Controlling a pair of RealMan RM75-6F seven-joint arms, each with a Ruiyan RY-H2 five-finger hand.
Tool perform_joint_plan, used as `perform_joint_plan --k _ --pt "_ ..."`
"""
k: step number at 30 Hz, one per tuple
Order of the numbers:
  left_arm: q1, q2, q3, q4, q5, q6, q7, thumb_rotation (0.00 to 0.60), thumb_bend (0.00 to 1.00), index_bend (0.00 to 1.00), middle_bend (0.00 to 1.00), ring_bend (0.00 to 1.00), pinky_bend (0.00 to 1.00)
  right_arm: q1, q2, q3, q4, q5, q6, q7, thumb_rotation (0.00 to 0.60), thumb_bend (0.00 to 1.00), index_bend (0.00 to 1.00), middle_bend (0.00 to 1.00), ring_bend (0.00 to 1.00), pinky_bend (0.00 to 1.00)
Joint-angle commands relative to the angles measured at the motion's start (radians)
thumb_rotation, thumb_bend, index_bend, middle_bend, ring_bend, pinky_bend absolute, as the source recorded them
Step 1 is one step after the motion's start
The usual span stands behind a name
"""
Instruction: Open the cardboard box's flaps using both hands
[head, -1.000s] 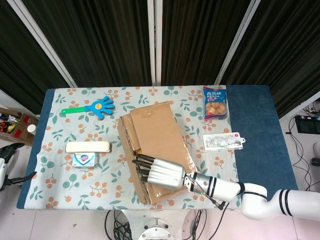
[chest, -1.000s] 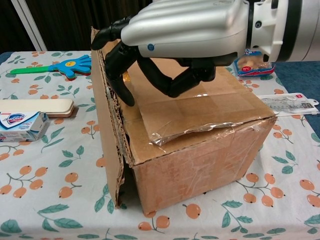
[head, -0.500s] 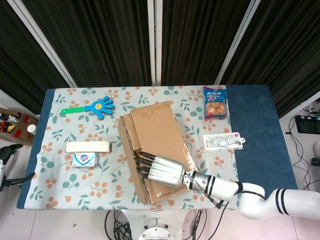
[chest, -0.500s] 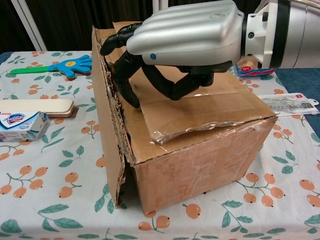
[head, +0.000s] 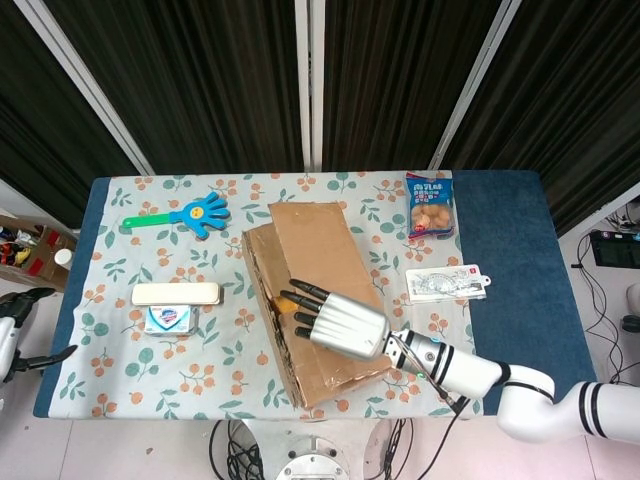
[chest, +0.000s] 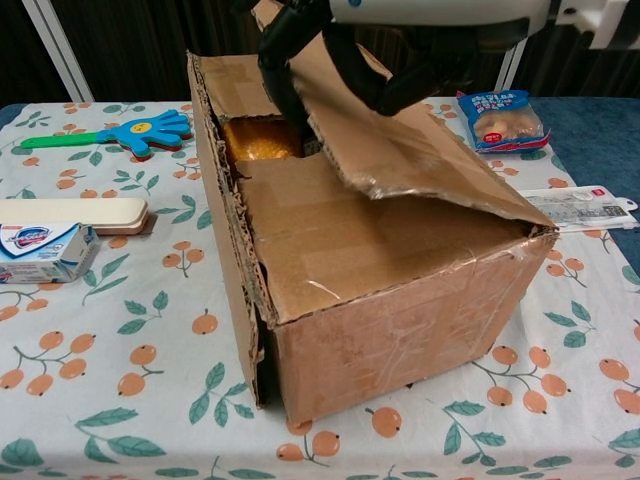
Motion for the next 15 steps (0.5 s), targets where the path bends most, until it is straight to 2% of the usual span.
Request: perform_joint_plan --k 1,8,15 --pt "-0.002 0.0 -0.001 -0.003 0.002 -0.004 0.002 0.54 0.0 0.19 0.18 0.13 0.16 -0.023 0.052 0.006 -0.031 -0.006 0.04 0.015 0.6 1.0 0.48 0.35 0.0 0.0" --pt "-0.011 -0.001 -0.004 -0.02 0.014 -0.018 0.019 0.54 0.0 0.19 0.18 0.13 0.16 -0.089 0.176 0.0 -0.071 -0.048 0.15 0.075 0.6 1.0 0.48 0.36 0.0 0.0" --pt "-0.027 0.006 -0.007 -0.056 0.019 -0.041 0.062 0.541 0.0 0.19 0.18 0.13 0.16 -0.175 0.28 -0.028 -0.068 -0.116 0.283 0.177 0.6 1.0 0.48 0.34 0.0 0.0"
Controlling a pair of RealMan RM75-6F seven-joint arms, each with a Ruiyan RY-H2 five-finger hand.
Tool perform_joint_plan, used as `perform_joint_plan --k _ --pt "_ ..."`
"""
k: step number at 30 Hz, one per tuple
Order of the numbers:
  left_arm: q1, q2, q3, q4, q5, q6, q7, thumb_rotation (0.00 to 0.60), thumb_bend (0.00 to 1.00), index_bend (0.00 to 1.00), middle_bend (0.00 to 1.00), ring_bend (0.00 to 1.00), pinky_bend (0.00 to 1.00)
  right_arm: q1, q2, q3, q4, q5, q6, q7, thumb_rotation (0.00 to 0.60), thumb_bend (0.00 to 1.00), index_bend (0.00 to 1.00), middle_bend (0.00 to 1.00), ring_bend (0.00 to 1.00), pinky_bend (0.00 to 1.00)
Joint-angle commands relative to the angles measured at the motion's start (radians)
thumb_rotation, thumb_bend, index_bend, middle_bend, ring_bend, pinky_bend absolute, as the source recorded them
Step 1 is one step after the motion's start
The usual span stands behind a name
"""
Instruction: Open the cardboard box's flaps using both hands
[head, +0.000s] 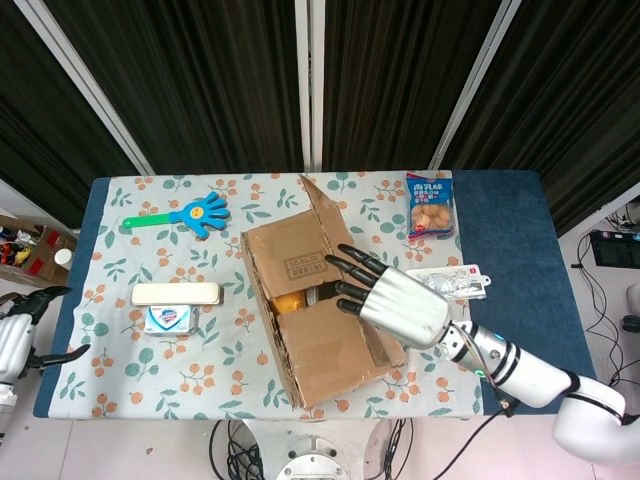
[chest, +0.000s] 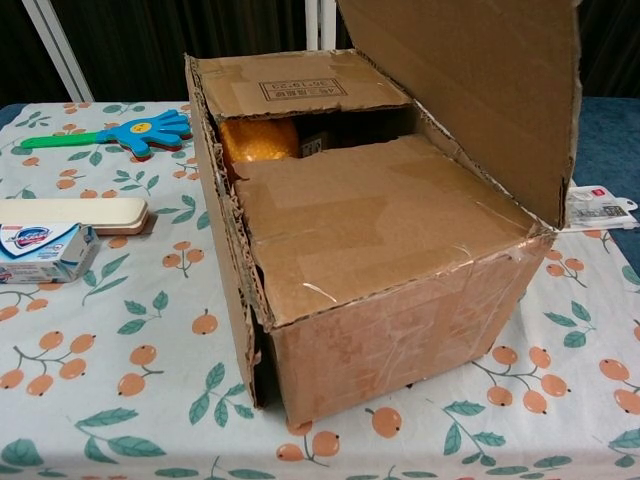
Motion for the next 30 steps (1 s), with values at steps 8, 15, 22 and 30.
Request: perform_joint_plan --k 8,15,22,30 --pt "-0.025 0.02 -0.004 -0.078 0.001 -0.034 0.082 0.541 0.0 0.19 0.18 0.13 0.16 -0.163 0.125 -0.074 0.093 -0.105 0.215 0.182 0.6 1.0 0.48 0.35 0.0 0.0" --pt "-0.032 0.03 -0.01 -0.129 -0.003 -0.033 0.127 0.541 0.0 0.19 0.18 0.13 0.16 -0.251 0.146 -0.123 0.217 -0.083 0.285 0.332 0.6 1.0 0.48 0.37 0.0 0.0" --pt "-0.031 0.029 -0.009 -0.137 0.001 -0.03 0.134 0.54 0.0 0.19 0.18 0.13 0.16 -0.292 0.083 -0.128 0.299 -0.062 0.33 0.412 0.6 1.0 0.44 0.33 0.0 0.0" --pt "-0.014 0.024 -0.003 -0.121 0.016 0.002 0.108 0.541 0.0 0.19 0.18 0.13 0.16 -0.216 0.012 -0.051 0.106 0.047 0.154 0.117 0.6 0.67 0.02 0.04 0.0 0.0"
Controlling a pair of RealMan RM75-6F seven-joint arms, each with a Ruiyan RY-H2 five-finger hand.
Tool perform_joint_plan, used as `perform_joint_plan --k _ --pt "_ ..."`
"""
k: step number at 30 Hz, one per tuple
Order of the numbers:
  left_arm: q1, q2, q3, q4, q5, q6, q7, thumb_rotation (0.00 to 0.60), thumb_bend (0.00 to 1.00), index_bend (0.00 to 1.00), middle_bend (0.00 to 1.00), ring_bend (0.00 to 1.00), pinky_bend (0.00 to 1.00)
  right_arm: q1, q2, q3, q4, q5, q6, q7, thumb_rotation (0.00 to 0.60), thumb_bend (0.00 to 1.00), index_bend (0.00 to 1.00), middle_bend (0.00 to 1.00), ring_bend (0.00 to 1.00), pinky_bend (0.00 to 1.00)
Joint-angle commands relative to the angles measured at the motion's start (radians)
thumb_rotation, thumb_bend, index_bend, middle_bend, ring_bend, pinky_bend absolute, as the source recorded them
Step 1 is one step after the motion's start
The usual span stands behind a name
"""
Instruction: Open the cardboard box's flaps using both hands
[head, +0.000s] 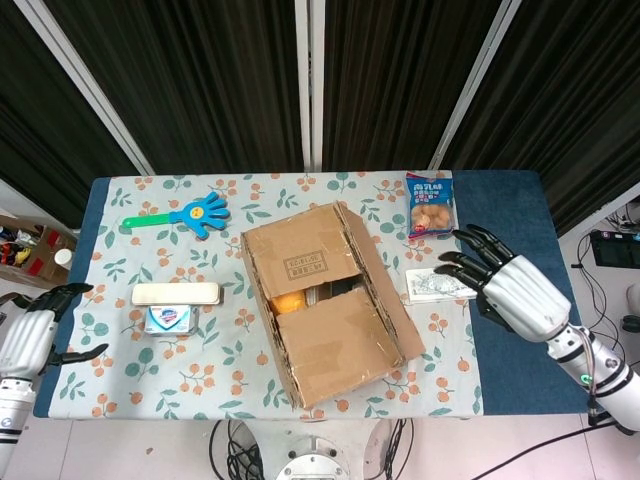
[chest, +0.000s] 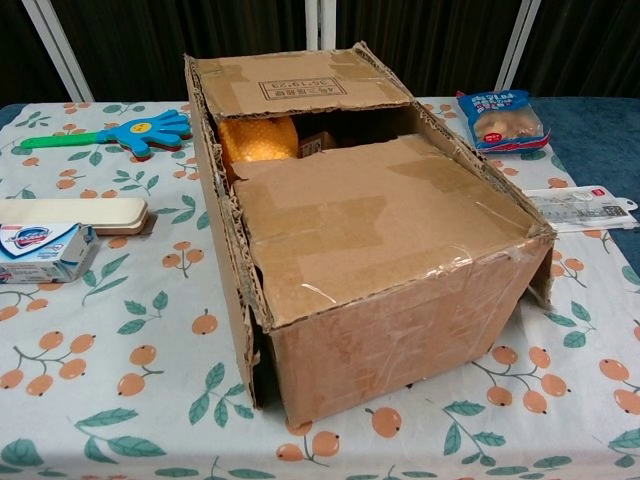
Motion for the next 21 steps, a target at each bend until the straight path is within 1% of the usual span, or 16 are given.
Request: perform_joint_plan --k 1,2,4,5,7,8,9,11,13,16,21 --pt "0.007 -0.003 0.003 0.011 0.005 0.008 -0.013 0.54 0.0 0.19 0.18 0.13 0.16 0.064 -0.062 0.064 -0.159 0.131 -0.164 -0.249 0.6 0.51 0.0 0.01 0.0 0.0" --pt "0.009 -0.005 0.004 0.017 0.007 0.012 -0.021 0.542 0.0 0.19 0.18 0.13 0.16 0.087 -0.089 0.081 -0.196 0.186 -0.215 -0.324 0.6 0.37 0.0 0.0 0.0 0.0" --pt "0.014 -0.007 0.006 0.027 0.01 0.018 -0.037 0.544 0.0 0.19 0.18 0.13 0.16 0.123 -0.147 0.111 -0.231 0.275 -0.27 -0.448 0.6 0.2 0.0 0.0 0.0 0.0" --pt "0.018 -0.007 0.007 0.034 0.013 0.024 -0.049 0.542 0.0 0.19 0.18 0.13 0.16 0.148 -0.197 0.131 -0.233 0.327 -0.292 -0.536 0.6 0.13 0.0 0.0 0.0 0.0" --pt "0.024 -0.009 0.009 0.047 0.016 0.032 -0.067 0.543 0.0 0.19 0.18 0.13 0.16 0.182 -0.287 0.158 -0.211 0.396 -0.296 -0.665 0.6 0.05 0.0 0.0 0.0 0.0" --pt "0.028 -0.009 0.01 0.057 0.018 0.037 -0.081 0.542 0.0 0.19 0.18 0.13 0.16 0.201 -0.352 0.172 -0.186 0.421 -0.285 -0.733 0.6 0.03 0.0 0.0 0.0 0.0" --pt "0.031 -0.009 0.011 0.065 0.017 0.04 -0.091 0.544 0.0 0.19 0.18 0.13 0.16 0.213 -0.397 0.178 -0.167 0.438 -0.277 -0.772 0.6 0.02 0.0 0.0 0.0 0.0" --pt "0.039 -0.007 0.013 0.084 0.013 0.044 -0.113 0.542 0.0 0.19 0.18 0.13 0.16 0.239 -0.476 0.187 -0.137 0.491 -0.28 -0.839 0.6 0.01 0.0 0.0 0.0 0.0" --pt "0.044 -0.006 0.014 0.102 0.011 0.046 -0.132 0.542 0.0 0.19 0.18 0.13 0.16 0.266 -0.535 0.194 -0.113 0.547 -0.293 -0.888 0.6 0.0 0.0 0.0 0.0 0.0" --pt "0.05 -0.005 0.013 0.124 0.008 0.05 -0.156 0.544 0.0 0.19 0.18 0.13 0.16 0.302 -0.607 0.205 -0.067 0.612 -0.304 -0.935 0.6 0.0 0.0 0.0 0.0 0.0" --pt "0.057 -0.013 0.013 0.151 0.009 0.055 -0.185 0.542 0.0 0.19 0.18 0.13 0.16 0.346 -0.703 0.223 0.023 0.647 -0.296 -0.957 0.6 0.0 0.0 0.0 0.0 0.0"
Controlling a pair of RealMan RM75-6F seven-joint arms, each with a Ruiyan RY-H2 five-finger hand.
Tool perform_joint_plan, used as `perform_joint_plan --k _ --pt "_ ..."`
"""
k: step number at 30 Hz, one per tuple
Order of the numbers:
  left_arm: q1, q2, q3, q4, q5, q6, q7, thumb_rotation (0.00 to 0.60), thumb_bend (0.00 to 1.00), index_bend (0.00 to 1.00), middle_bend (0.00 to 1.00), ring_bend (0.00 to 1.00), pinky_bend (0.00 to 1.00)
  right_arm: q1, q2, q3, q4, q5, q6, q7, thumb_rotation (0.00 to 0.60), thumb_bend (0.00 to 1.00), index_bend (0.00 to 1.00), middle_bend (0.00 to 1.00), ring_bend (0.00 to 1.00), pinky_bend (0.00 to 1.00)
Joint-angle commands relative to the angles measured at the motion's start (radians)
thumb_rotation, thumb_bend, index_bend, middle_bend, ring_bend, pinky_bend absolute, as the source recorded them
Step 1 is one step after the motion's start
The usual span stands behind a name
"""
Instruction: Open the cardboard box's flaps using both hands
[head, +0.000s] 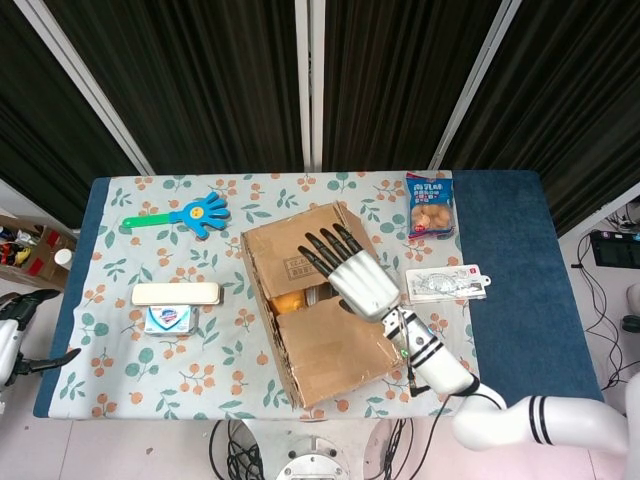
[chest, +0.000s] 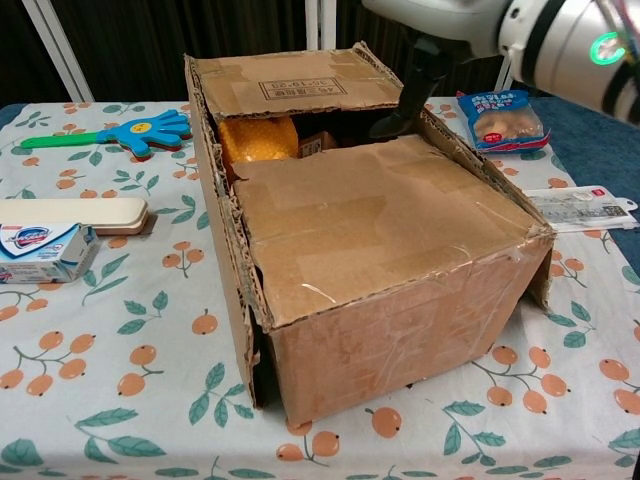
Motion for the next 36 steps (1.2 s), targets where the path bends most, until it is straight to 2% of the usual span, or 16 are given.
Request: perform_joint_plan --k 1,6,12,16,22,25,29,32,36 --pt "0.004 -0.005 0.002 0.013 0.002 0.001 -0.01 0.541 0.0 0.19 0.18 0.13 0.16 0.051 -0.073 0.026 0.08 0.041 -0.01 -0.035 0.6 0.0 0.0 0.0 0.0 0.0" --pt "0.011 -0.008 0.003 0.036 0.0 0.003 -0.032 0.545 0.0 0.2 0.18 0.13 0.16 0.09 -0.127 0.042 0.158 0.083 -0.013 -0.054 0.6 0.0 0.0 0.0 0.0 0.0" --pt "0.021 -0.008 0.002 0.059 -0.002 0.01 -0.058 0.541 0.0 0.21 0.18 0.13 0.16 0.132 -0.189 0.062 0.269 0.007 0.034 -0.031 0.6 0.02 0.0 0.0 0.0 0.0" --pt "0.026 -0.007 0.004 0.069 0.0 0.014 -0.068 0.544 0.0 0.21 0.18 0.13 0.16 0.164 -0.211 0.097 0.314 -0.024 0.051 -0.005 0.6 0.07 0.0 0.0 0.0 0.0" --pt "0.037 0.013 0.007 0.061 0.014 0.035 -0.055 0.543 0.0 0.21 0.18 0.13 0.16 0.259 -0.249 0.186 0.421 0.003 0.03 -0.028 0.6 0.08 0.0 0.0 0.0 0.0" --pt "0.044 0.024 0.007 0.049 0.024 0.057 -0.028 0.541 0.0 0.21 0.18 0.13 0.16 0.334 -0.3 0.237 0.537 0.037 0.006 -0.039 0.6 0.08 0.0 0.0 0.0 0.0" --pt "0.055 0.042 0.009 0.019 0.046 0.092 0.019 0.543 0.0 0.21 0.18 0.13 0.16 0.449 -0.398 0.289 0.775 0.115 -0.056 -0.06 0.6 0.08 0.0 0.0 0.0 0.0" --pt "0.068 0.053 0.012 -0.001 0.063 0.124 0.055 0.542 0.0 0.21 0.18 0.13 0.16 0.522 -0.464 0.315 0.937 0.157 -0.097 -0.046 0.6 0.08 0.0 0.0 0.0 0.0" --pt "0.089 0.059 0.011 -0.011 0.072 0.172 0.098 0.557 0.0 0.21 0.18 0.13 0.16 0.583 -0.523 0.322 1.068 0.157 -0.122 0.039 0.6 0.08 0.0 0.0 0.0 0.0"
